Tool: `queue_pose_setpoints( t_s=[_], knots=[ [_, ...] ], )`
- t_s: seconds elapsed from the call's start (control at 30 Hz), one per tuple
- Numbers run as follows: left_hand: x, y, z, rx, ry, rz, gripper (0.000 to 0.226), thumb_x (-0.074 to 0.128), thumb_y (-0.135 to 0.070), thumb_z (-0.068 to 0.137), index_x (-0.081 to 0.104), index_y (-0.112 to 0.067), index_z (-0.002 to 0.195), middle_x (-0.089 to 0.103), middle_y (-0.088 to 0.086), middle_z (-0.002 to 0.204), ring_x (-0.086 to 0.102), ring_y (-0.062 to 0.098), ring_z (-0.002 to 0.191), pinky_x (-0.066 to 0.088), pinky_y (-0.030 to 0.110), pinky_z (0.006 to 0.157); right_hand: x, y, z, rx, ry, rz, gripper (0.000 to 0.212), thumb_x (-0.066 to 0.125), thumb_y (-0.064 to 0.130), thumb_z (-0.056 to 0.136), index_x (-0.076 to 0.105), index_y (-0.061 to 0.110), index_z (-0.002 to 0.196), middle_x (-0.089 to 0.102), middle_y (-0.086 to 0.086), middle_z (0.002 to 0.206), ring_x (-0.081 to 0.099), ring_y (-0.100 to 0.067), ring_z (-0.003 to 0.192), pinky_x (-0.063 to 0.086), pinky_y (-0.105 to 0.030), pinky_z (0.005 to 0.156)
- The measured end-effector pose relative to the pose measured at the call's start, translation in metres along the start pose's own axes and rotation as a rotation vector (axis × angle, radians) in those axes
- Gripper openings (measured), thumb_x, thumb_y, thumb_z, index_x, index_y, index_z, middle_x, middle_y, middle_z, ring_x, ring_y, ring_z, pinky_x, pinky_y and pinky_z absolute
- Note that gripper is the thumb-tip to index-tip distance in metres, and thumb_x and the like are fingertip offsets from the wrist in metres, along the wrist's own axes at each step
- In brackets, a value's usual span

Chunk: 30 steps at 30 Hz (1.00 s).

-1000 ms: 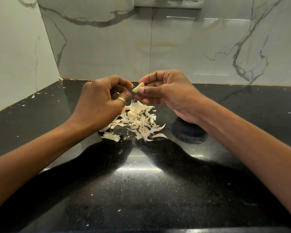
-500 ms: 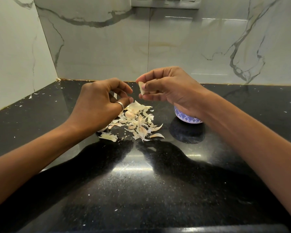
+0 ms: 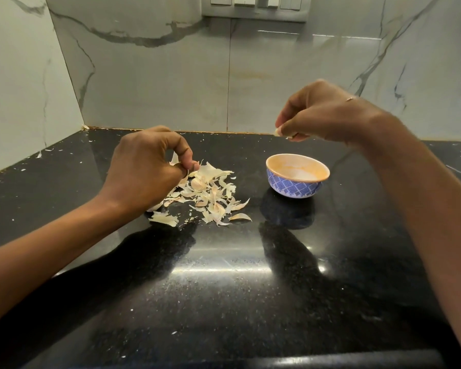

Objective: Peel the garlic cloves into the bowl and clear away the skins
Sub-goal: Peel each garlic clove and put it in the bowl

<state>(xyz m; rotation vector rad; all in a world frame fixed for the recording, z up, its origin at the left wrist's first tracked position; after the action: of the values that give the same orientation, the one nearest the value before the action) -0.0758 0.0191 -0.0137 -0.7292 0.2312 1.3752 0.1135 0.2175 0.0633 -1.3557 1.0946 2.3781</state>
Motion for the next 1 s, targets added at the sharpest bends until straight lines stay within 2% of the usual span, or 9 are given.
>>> queue_pose_setpoints(
  t_s=[0.13, 0.23, 0.33, 0.5, 0.57, 0.63, 0.7, 0.83, 1.0],
  knots=[
    [0.0, 0.003, 0.0, -0.016, 0.022, 0.026, 0.046, 0.087, -0.011, 0.074, 0.057, -0.045, 0.066, 0.071, -0.008, 0.087, 0.066, 0.019, 0.076, 0.056, 0.045, 0.073, -0.004, -0.008, -0.004, 0.047, 0.138, -0.189, 0.01, 0.075, 0.011, 0.082, 0.079, 0.019, 0.078, 0.076, -0.006, 0.075, 0.068, -0.014, 0.07, 0.06, -0.04, 0.085],
    [0.0, 0.003, 0.0, -0.029, 0.029, 0.026, 0.038, 0.08, -0.004, 0.075, 0.066, -0.038, 0.07, 0.072, -0.005, 0.088, 0.061, 0.015, 0.068, 0.054, 0.044, 0.072, 0.0, -0.01, -0.007, 0.073, 0.24, -0.316, 0.014, 0.073, 0.008, 0.081, 0.081, 0.019, 0.081, 0.077, -0.007, 0.081, 0.064, -0.016, 0.071, 0.059, -0.041, 0.084],
    [-0.001, 0.002, 0.001, -0.034, 0.017, 0.019, 0.034, 0.074, -0.003, 0.076, 0.067, -0.035, 0.071, 0.071, -0.004, 0.088, 0.057, 0.015, 0.066, 0.053, 0.043, 0.07, 0.005, -0.007, -0.008, 0.079, 0.323, -0.376, 0.013, 0.073, 0.007, 0.084, 0.081, 0.016, 0.088, 0.077, -0.011, 0.087, 0.064, -0.018, 0.073, 0.053, -0.033, 0.076],
    [-0.002, 0.005, 0.004, -0.022, 0.0, 0.019, 0.047, 0.077, 0.0, 0.075, 0.058, -0.042, 0.066, 0.07, -0.006, 0.088, 0.067, 0.021, 0.079, 0.056, 0.046, 0.073, 0.006, -0.006, -0.008, 0.071, 0.33, -0.391, 0.012, 0.073, 0.008, 0.088, 0.08, 0.016, 0.092, 0.074, -0.007, 0.085, 0.061, -0.016, 0.071, 0.049, -0.027, 0.065],
    [-0.002, 0.006, 0.004, -0.019, -0.009, 0.017, 0.043, 0.082, -0.006, 0.078, 0.059, -0.04, 0.068, 0.069, -0.006, 0.085, 0.065, 0.011, 0.074, 0.055, 0.04, 0.07, 0.006, -0.004, -0.007, 0.034, 0.283, -0.383, 0.01, 0.072, 0.012, 0.088, 0.08, 0.018, 0.089, 0.074, -0.003, 0.081, 0.061, -0.013, 0.07, 0.047, -0.025, 0.063],
    [-0.001, 0.004, 0.004, -0.026, -0.007, 0.004, 0.027, 0.084, -0.014, 0.08, 0.064, -0.03, 0.074, 0.065, -0.011, 0.078, 0.058, -0.001, 0.061, 0.047, 0.025, 0.061, 0.008, 0.001, -0.007, -0.044, 0.212, -0.315, 0.007, 0.074, 0.02, 0.089, 0.079, 0.019, 0.085, 0.073, 0.002, 0.074, 0.062, -0.01, 0.068, 0.049, -0.026, 0.064],
    [0.001, 0.001, 0.002, -0.056, -0.009, -0.026, 0.016, 0.083, -0.022, 0.082, 0.068, -0.022, 0.085, 0.058, -0.018, 0.066, 0.053, -0.002, 0.05, 0.036, 0.019, 0.055, 0.014, 0.009, -0.008, -0.126, 0.189, -0.119, 0.014, 0.076, 0.028, 0.091, 0.078, 0.015, 0.086, 0.074, 0.001, 0.074, 0.063, -0.009, 0.067, 0.052, -0.027, 0.067],
    [0.002, -0.002, 0.001, -0.117, 0.017, -0.093, 0.025, 0.078, -0.039, 0.084, 0.067, -0.021, 0.097, 0.057, -0.021, 0.06, 0.054, 0.005, 0.044, 0.037, 0.02, 0.052, 0.047, 0.036, -0.022, -0.233, 0.269, 0.366, 0.03, 0.079, 0.026, 0.089, 0.073, 0.0, 0.101, 0.076, -0.018, 0.094, 0.067, -0.014, 0.079, 0.056, -0.024, 0.07],
    [0.001, -0.002, 0.003, -0.176, 0.034, -0.171, 0.026, 0.074, -0.04, 0.086, 0.066, -0.02, 0.101, 0.061, -0.025, 0.056, 0.054, 0.003, 0.04, 0.038, 0.01, 0.044, 0.077, 0.048, -0.028, -0.258, 0.251, 0.571, 0.026, 0.082, 0.012, 0.085, 0.069, -0.001, 0.102, 0.074, -0.025, 0.097, 0.068, -0.022, 0.08, 0.06, -0.038, 0.082]
  ],
)
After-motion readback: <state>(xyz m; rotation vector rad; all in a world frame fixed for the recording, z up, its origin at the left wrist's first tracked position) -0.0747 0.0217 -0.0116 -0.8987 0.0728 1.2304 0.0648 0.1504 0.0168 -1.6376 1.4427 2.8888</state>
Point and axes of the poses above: each hand's wrist, its own z-axis towards the middle knuckle, its own x-axis out of the palm, y = z × x, the point moved 2 cm from there along z, towards the middle knuckle
